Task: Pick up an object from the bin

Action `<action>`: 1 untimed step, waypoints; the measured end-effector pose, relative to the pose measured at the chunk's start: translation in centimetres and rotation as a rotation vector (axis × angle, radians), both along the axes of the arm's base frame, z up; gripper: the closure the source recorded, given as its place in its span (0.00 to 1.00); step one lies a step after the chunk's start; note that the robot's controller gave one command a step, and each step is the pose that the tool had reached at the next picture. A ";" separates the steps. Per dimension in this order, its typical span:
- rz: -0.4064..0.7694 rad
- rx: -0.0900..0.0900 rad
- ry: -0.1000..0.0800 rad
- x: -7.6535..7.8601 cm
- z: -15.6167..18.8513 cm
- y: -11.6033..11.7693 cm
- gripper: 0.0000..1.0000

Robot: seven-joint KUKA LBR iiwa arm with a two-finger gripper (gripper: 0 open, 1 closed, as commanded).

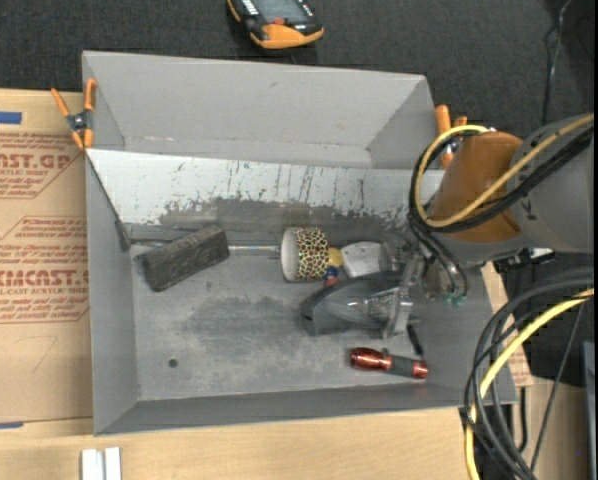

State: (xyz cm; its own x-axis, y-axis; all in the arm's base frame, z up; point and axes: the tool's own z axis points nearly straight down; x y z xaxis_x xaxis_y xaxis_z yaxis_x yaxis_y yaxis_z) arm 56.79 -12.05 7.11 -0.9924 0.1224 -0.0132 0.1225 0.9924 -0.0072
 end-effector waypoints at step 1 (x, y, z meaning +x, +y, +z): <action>-0.243 0.003 -0.006 -1.8 0.4 0.9 1.00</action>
Offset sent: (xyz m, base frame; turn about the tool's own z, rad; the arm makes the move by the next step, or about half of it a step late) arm 0.0000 0.0000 0.0000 0.0000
